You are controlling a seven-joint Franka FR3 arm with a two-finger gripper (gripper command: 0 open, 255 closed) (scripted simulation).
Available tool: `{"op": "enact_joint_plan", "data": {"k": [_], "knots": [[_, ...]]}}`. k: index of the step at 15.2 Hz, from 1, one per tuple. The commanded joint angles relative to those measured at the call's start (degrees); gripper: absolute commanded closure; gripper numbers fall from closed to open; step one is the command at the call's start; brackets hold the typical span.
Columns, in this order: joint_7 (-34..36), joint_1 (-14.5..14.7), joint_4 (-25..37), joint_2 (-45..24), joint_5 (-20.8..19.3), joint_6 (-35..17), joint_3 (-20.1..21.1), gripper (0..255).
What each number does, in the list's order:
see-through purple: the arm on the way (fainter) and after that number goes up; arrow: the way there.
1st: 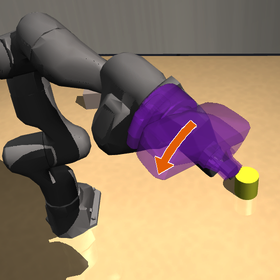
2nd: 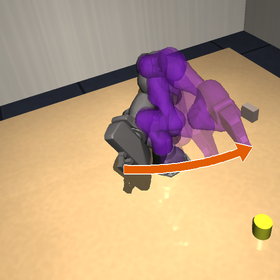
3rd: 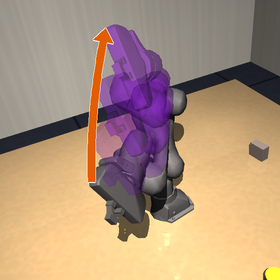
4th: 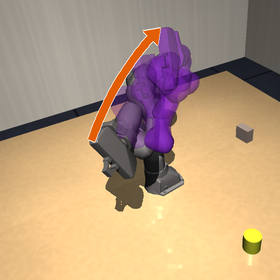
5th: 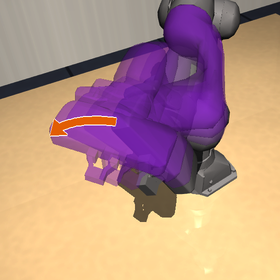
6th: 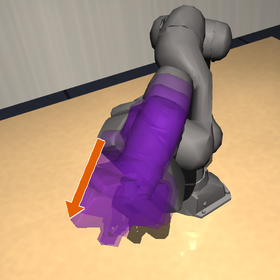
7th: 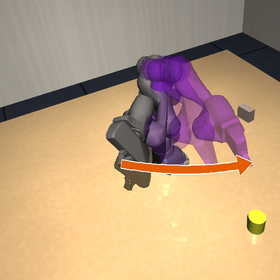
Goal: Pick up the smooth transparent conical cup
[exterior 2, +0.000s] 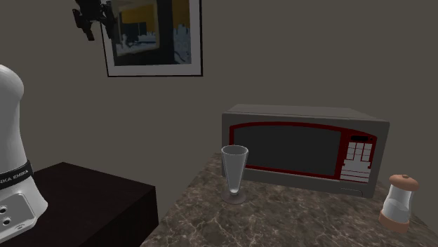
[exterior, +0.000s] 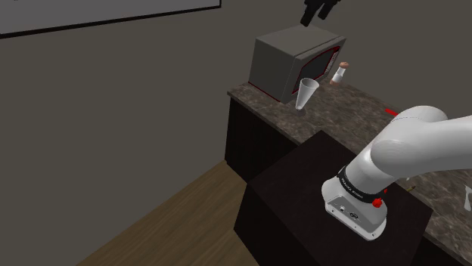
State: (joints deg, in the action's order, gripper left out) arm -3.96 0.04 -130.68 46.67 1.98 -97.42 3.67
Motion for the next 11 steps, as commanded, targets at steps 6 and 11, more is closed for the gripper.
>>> {"op": "enact_joint_plan", "data": {"k": [6, 11], "knots": [[-3.0, -1.8, -5.8, -2.1, -2.6, -7.2, -3.0, 0], [-5.8, -3.8, -10.0, -5.9, -5.3, -14.8, -6.1, 0]]}}
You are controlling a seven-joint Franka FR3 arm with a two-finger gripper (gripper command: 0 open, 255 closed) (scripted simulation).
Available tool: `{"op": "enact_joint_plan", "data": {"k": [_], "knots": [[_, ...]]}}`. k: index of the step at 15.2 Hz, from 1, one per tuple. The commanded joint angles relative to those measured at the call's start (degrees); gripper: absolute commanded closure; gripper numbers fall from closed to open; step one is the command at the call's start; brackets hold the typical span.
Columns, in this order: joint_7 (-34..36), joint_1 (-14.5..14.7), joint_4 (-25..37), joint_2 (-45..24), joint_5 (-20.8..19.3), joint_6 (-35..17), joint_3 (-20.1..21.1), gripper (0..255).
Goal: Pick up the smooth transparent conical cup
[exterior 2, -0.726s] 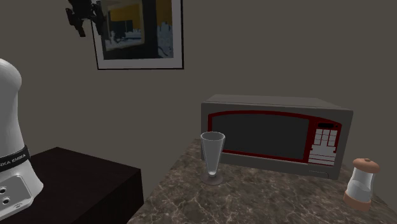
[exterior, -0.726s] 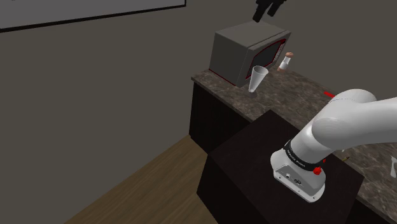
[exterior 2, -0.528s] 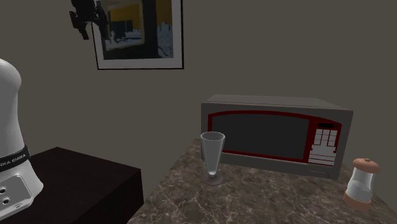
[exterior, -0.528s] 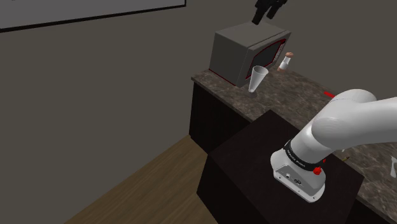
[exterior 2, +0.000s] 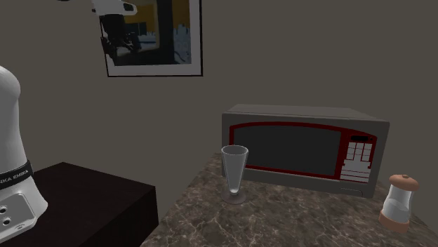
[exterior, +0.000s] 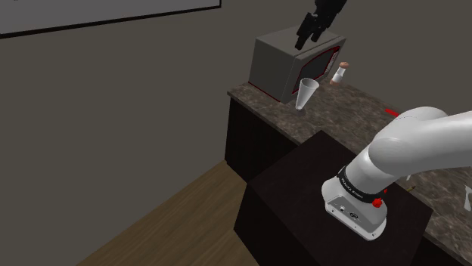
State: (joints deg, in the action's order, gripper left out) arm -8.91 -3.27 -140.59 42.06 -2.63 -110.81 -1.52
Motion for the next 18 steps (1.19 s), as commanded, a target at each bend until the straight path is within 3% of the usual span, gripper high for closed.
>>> {"op": "enact_joint_plan", "data": {"k": [1, 10, 18], "knots": [[-1.4, -1.0, -0.8, -2.2, -1.2, -3.0, -1.5, 0], [-6.1, -4.7, -3.7, -14.1, -5.4, -17.5, -7.5, 0], [-10.6, -7.2, -1.5, -28.5, -6.8, -29.7, -12.8, 0]]}}
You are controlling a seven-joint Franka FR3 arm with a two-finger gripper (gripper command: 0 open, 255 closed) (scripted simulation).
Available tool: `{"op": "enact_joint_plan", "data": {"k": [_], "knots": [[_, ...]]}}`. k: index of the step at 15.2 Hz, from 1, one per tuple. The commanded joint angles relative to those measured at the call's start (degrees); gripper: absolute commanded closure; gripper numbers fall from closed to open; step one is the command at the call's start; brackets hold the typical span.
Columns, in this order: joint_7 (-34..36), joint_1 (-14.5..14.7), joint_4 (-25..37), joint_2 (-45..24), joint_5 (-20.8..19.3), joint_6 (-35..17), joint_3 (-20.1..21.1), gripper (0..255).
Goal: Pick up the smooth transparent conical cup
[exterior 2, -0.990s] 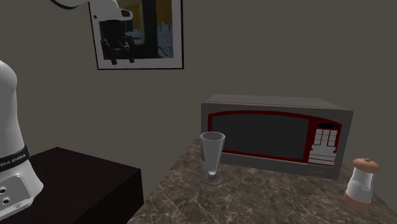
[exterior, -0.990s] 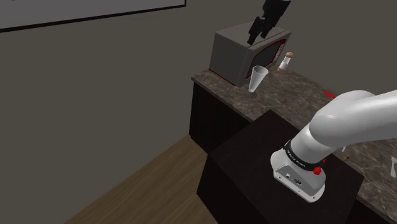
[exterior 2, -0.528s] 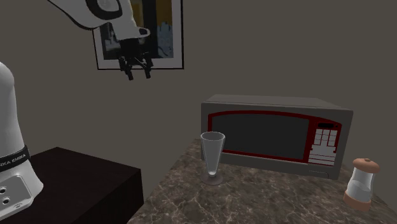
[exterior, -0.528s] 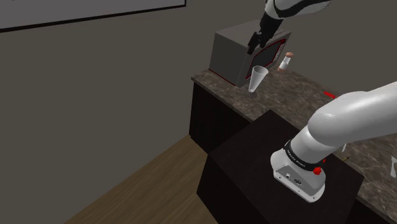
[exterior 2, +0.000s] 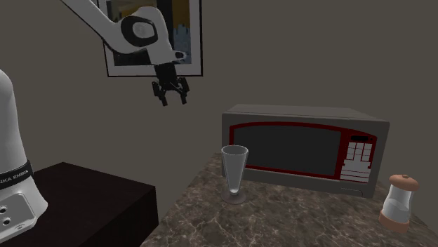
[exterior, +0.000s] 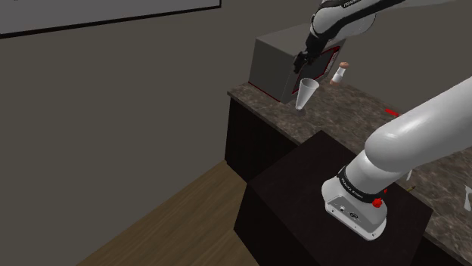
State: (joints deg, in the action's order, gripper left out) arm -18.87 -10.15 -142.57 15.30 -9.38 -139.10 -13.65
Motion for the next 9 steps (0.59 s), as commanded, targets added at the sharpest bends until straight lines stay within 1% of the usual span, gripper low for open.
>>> {"op": "enact_joint_plan", "data": {"k": [1, 5, 9], "knots": [[-1.4, -0.6, 1.0, -3.7, 0.1, -2.8, -1.3, 0], [-4.5, -1.5, 4.0, -11.9, 1.5, -7.9, -3.7, 0], [-8.6, -2.9, 8.0, -20.3, 4.6, -12.2, -5.1, 0]]}}
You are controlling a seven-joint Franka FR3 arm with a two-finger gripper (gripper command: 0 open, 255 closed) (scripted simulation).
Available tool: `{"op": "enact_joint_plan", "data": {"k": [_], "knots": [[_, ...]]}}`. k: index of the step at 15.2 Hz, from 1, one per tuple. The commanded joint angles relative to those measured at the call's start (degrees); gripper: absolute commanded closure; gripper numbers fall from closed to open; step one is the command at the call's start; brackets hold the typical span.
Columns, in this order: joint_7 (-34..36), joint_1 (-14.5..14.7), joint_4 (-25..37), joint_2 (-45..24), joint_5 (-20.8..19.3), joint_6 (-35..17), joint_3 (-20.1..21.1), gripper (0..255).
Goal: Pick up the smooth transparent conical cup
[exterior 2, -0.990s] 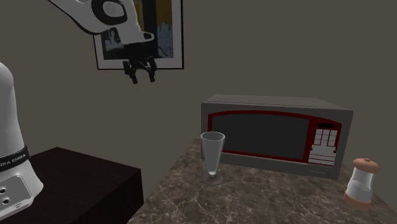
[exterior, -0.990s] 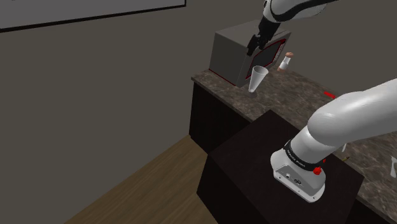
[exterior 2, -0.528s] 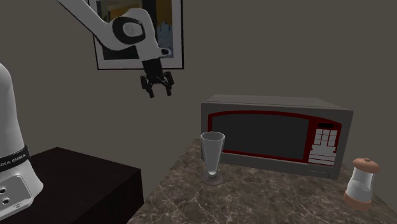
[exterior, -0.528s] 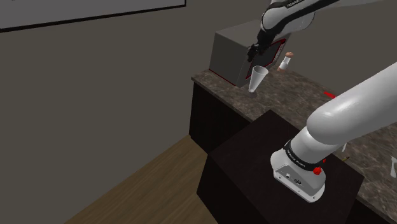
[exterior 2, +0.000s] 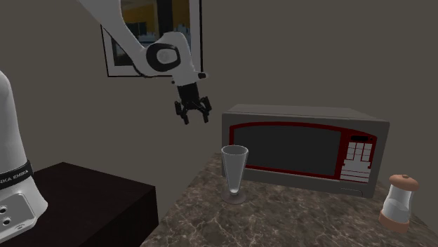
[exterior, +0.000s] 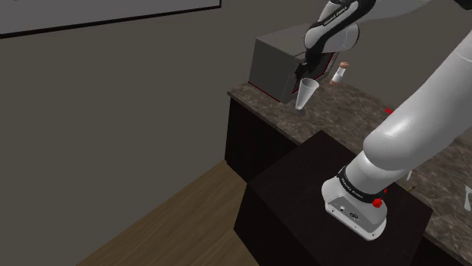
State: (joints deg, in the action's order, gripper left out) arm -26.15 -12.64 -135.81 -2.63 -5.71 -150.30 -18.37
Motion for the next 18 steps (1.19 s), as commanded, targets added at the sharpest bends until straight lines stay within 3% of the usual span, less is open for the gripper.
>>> {"op": "enact_joint_plan", "data": {"k": [1, 10, 18], "knots": [[-2.4, -1.0, 2.4, -4.5, 1.9, -1.9, -0.5, 0], [-10.6, -8.4, 15.7, -23.1, 9.3, -7.1, 1.3, 0], [-11.4, -10.0, 16.6, -28.3, 10.9, -11.4, 3.1, 0]]}}
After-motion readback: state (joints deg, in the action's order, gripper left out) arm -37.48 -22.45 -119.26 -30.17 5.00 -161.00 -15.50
